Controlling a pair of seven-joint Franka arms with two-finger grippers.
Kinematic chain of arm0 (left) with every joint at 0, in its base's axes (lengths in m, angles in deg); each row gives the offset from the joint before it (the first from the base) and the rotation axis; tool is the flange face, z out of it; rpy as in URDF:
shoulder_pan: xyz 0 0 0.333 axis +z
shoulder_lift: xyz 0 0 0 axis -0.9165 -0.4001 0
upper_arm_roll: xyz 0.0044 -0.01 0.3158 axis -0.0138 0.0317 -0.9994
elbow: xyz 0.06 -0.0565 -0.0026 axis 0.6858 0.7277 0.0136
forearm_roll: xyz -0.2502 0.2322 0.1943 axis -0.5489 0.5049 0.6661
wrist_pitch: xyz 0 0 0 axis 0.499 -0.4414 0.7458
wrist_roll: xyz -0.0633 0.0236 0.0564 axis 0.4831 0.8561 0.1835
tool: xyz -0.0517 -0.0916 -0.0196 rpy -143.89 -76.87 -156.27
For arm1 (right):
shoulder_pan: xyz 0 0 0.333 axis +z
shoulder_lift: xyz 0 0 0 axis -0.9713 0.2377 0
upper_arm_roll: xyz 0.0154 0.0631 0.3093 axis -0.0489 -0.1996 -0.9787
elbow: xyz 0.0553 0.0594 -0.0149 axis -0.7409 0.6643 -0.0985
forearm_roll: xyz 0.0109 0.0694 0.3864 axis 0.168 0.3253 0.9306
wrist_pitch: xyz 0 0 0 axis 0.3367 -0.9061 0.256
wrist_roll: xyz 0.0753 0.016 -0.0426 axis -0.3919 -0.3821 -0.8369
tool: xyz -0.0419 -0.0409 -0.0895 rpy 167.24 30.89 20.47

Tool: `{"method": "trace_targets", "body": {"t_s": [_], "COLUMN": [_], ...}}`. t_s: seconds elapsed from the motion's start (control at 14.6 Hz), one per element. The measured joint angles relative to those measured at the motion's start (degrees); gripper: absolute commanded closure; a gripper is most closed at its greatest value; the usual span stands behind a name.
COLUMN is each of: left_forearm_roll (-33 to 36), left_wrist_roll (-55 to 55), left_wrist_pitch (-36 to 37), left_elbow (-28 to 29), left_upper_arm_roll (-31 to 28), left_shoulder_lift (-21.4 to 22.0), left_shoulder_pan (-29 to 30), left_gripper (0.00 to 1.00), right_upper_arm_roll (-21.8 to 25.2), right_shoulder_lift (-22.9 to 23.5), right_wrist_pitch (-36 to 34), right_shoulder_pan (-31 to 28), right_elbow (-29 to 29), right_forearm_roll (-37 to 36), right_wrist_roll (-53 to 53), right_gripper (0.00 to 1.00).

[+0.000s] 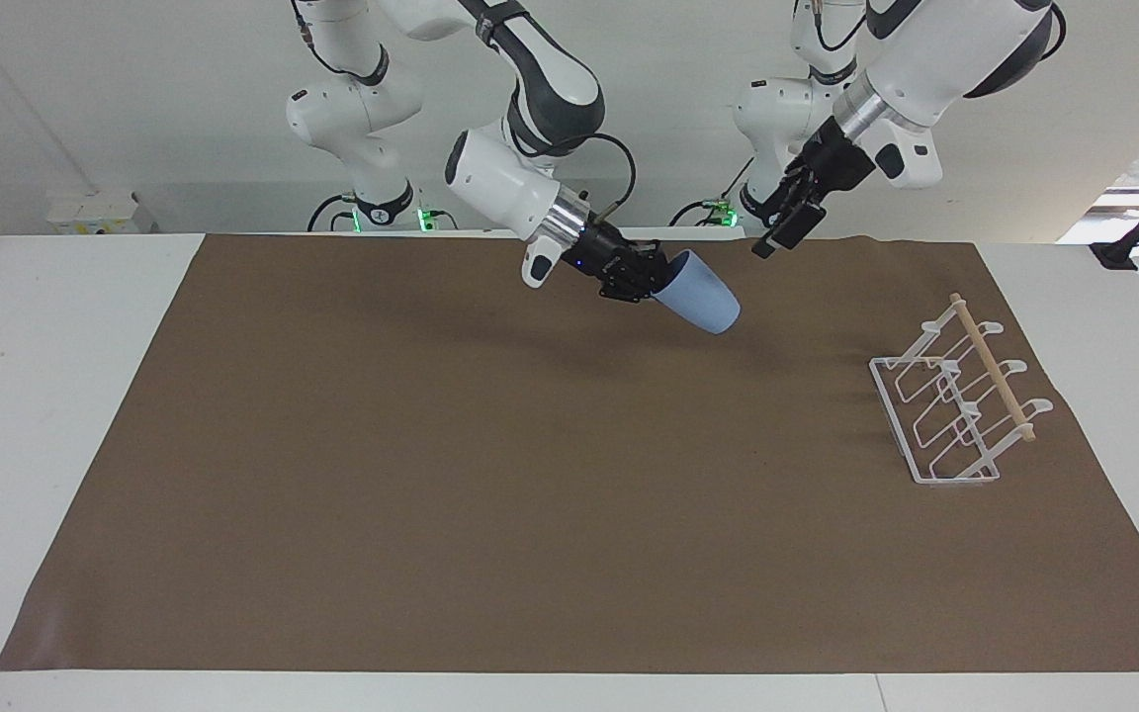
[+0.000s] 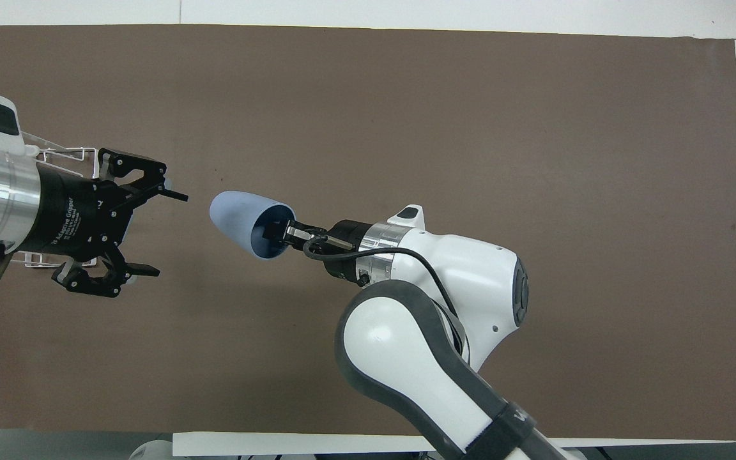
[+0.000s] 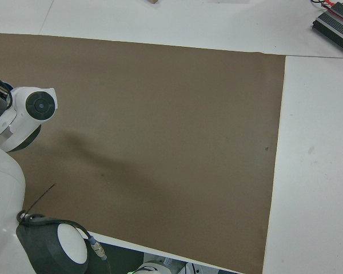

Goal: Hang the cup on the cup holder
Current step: 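Reach the left gripper to the cup while the right gripper holds it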

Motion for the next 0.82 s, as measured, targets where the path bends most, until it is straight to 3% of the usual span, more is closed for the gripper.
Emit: {"method": "trace_targets", "body": {"t_s": [0.82], "left_forearm_roll": [-4.48], "left_wrist_roll": [-5.34], "left_wrist_pitch": [-11.23], "left_elbow": [3.16], "left_upper_arm_roll": [0.32], "left_shoulder_lift": [-10.06], "left_shoulder_pan": [-0.73], "left_gripper": [0.0], "right_upper_arm_roll": [0.0], "right_shoulder_lift": [0.0], "right_wrist_pitch": [-0.03], "right_shoulder_pan": [0.0], "right_elbow": [0.0], "right_forearm_roll": [0.0], "right_wrist_roll": [0.0], "right_gripper": [1.0]}}
